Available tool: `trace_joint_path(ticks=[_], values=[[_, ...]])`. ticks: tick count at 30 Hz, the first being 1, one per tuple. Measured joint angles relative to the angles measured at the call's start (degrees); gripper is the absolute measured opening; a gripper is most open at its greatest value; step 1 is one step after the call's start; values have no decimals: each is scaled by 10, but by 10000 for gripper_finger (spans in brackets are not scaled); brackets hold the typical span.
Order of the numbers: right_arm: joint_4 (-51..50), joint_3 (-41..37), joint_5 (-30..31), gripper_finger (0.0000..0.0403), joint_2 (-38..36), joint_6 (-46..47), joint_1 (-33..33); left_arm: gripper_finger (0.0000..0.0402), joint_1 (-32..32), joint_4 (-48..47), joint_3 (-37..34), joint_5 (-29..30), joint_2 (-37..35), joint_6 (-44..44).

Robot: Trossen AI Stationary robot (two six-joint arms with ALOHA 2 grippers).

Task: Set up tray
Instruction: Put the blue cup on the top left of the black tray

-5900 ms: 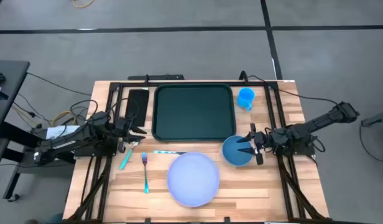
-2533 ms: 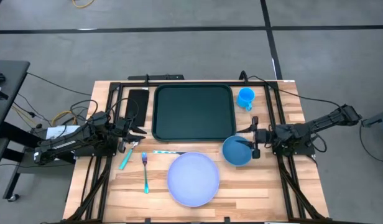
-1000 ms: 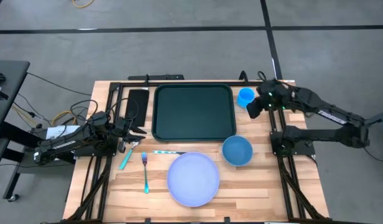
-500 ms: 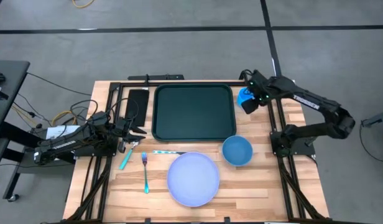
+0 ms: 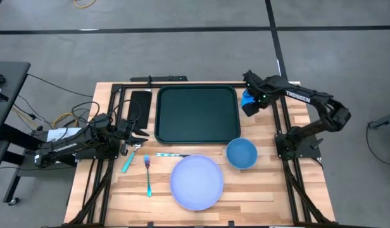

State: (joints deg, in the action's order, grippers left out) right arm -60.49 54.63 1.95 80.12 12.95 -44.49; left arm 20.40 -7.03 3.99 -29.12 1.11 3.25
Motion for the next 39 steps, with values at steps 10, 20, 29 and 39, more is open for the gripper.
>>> trace_joint_path(ticks=[10,20,29,39], values=[[40,0,-2,185,18,-14,-4,84,0,0,0,0,0,0],[40,0,-2,188,18,-15,-32,84,0,0,0,0,0,0],[52,0,-3,189,18,-20,-35,84,0,0,0,0,0,0],[60,0,-4,189,18,-20,-32,84,0,0,0,0,0,0]])
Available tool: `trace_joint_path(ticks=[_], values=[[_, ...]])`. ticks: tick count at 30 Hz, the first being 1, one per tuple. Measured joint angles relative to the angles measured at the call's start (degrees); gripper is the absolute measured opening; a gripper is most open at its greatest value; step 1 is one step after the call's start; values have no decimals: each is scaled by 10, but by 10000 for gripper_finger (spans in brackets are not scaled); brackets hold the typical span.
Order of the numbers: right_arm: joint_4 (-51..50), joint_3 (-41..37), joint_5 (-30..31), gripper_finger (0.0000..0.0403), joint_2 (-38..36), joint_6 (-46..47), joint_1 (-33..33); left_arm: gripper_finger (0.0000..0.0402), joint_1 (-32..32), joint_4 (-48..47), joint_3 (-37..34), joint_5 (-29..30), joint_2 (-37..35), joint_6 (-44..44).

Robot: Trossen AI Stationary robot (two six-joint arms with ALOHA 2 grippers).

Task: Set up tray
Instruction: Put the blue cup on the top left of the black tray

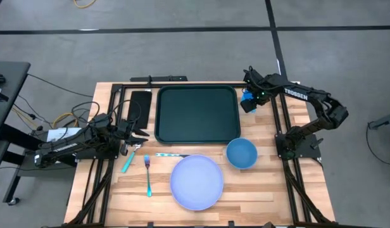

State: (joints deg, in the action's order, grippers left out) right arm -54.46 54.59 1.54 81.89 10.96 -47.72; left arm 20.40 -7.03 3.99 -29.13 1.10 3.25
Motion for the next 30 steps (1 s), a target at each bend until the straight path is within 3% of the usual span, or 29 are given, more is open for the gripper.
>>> trace_joint_path(ticks=[19,30], values=[[42,-31,-1,181,0,1,0,84,0,0,0,0,0,0],[40,-31,-1,116,0,6,0,84,0,0,0,0,0,0]])
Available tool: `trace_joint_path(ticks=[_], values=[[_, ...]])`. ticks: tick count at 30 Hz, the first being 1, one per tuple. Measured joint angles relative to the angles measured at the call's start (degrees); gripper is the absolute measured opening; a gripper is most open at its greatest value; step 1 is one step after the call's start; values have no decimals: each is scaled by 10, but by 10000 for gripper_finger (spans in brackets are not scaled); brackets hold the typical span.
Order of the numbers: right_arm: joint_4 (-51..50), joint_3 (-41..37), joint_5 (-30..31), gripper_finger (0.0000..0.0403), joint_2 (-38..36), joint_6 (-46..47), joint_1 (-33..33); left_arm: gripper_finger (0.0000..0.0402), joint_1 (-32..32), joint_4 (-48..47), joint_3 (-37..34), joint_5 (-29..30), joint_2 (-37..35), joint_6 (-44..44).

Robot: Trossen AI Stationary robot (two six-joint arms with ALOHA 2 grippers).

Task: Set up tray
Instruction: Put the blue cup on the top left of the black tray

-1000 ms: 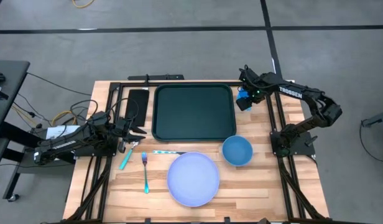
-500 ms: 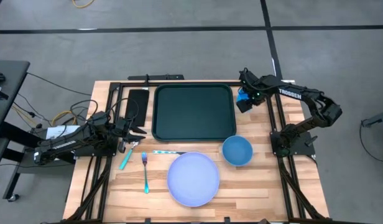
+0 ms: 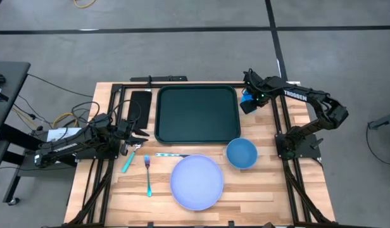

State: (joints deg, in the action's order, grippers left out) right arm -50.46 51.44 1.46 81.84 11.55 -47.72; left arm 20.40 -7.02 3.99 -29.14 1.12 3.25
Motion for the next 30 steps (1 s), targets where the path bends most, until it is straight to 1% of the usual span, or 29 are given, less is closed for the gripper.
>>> trace_joint_path(ticks=[6,10,13,16,19,23,26,30], values=[[0,0,0,64,0,0,0,84,0,0,0,0,0,0],[0,0,-1,42,0,-6,0,84,0,0,0,0,0,0],[0,0,0,42,0,-10,0,84,0,0,0,0,0,0],[0,0,0,50,0,-11,0,84,0,0,0,0,0,0],[-16,10,8,53,0,-11,0,84,0,0,0,0,0,0],[-46,45,17,42,0,-12,0,84,0,0,0,0,0,0],[-65,81,18,42,0,-18,0,84,0,0,0,0,0,0],[-90,132,18,46,0,-52,1,84,0,0,0,0,0,0]])
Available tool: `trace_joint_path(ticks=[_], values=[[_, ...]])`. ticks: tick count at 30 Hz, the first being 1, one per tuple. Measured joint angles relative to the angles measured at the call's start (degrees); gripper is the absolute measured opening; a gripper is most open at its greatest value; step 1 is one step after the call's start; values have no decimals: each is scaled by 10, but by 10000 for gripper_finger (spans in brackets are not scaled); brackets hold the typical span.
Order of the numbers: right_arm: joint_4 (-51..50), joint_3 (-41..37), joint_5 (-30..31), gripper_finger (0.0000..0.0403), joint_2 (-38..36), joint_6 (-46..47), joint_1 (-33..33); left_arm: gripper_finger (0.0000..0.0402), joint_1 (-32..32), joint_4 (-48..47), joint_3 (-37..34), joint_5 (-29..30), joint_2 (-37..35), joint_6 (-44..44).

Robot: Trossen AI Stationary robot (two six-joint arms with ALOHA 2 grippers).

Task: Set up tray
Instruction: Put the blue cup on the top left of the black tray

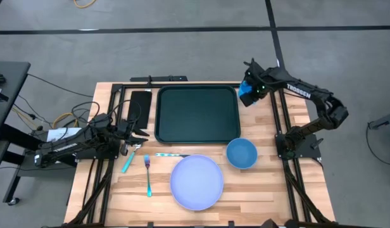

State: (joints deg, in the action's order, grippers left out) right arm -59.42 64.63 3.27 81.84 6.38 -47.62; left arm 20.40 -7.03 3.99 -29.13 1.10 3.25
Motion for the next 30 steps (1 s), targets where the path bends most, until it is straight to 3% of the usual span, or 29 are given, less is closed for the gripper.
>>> trace_joint_path(ticks=[14,25,30], values=[[-2,91,-34,47,6,-131,5,84,0,0,0,0,0,0],[-126,274,-34,44,200,-222,39,84,0,0,0,0,0,0],[-119,310,-34,48,242,-249,49,84,0,0,0,0,0,0]])
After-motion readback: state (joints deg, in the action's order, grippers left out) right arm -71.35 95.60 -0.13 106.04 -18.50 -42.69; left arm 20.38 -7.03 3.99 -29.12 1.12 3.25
